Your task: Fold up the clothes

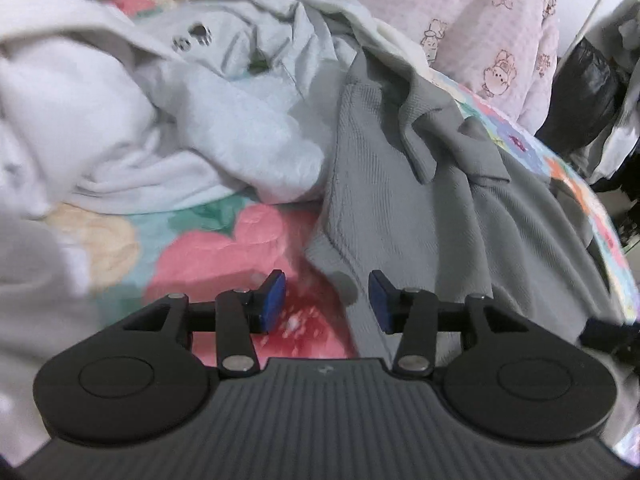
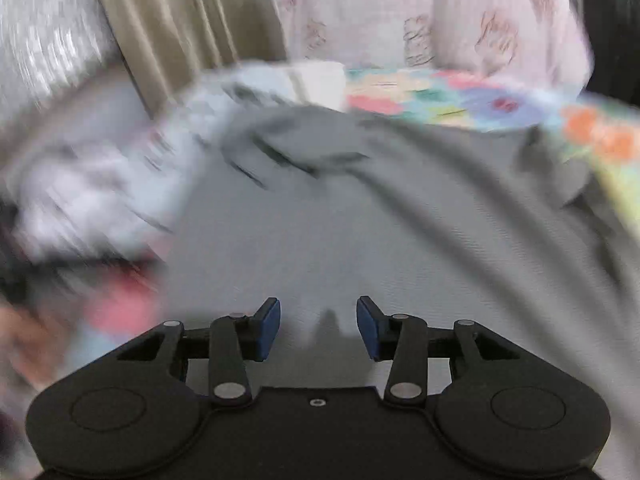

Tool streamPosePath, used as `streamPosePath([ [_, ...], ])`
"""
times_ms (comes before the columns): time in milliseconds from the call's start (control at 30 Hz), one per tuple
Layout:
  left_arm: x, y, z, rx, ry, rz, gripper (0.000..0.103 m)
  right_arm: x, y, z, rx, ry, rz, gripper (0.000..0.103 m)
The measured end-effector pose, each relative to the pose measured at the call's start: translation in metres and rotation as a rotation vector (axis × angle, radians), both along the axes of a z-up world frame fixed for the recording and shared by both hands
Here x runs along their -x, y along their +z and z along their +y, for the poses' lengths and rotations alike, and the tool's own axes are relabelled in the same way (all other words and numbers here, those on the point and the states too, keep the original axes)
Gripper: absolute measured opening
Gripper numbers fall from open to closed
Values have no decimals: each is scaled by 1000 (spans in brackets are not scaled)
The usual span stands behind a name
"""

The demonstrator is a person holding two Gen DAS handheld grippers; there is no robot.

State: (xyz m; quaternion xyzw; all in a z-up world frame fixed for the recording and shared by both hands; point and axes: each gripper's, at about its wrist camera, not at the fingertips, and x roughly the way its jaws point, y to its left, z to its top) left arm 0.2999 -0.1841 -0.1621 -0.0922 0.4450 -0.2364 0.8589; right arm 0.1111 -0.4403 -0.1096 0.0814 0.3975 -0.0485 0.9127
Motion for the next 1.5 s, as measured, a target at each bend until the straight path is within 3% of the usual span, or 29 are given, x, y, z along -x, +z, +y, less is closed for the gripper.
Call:
streamPosePath([
  [33, -7, -5, -3, 15, -1, 17, 45, -1, -7, -2, 22, 3, 19, 48],
  [133, -17, -12, -16, 36, 21, 39, 50, -6, -23, -17, -38, -47, 50, 48],
  [200, -21, -12, -33, -5, 4, 31, 47, -10, -29, -25, -86, -92, 59, 48],
  [267, -24, -9, -50, -97, -48, 5, 9, -14, -31, -28, -94, -103, 60, 48],
  [433, -17, 31, -77, -330, -179, -179, 8, -15, -34, -30, -66, -87, 60, 48],
  [533, -25, 68, -71, -365, -114, -292, 8, -9, -36, -33, -61, -85, 59, 48],
  [633, -31, 96, -77, -512, -25, -508, 9, -5, -40, -36, -95, -112, 35, 48],
  [667, -36, 97, -81, -532, -5, -533, 9, -3, -41, -34, -101, -117, 31, 48],
  [833, -59, 63, -96, -621, 45, -384, 17, -5, -40, -21, -38, -98, 25, 48],
  [900, -41, 61, -87, -586, 48, -340, 21, 0, -34, -24, -27, -103, 46, 48],
  [967, -16, 65, -74, -522, 46, -316, 42, 15, -20, -31, -2, -107, 37, 48],
  [1033, 19, 72, -50, -452, 57, -289, 55, 41, -5, -44, -7, -103, 6, 52],
  [1133, 73, 80, -12, -357, 65, -237, 55, 98, 0, -81, -99, -107, -6, 53],
  [1200, 111, 80, 8, -315, 14, -191, 55, 141, -3, -106, -136, -137, 34, 53],
  [1367, 183, 70, 37, -174, -75, -62, 61, 233, -9, -147, -30, -326, 91, 53],
  [1500, 216, 51, 49, -66, -112, 68, 62, 279, -13, -165, -22, -442, 71, 53],
])
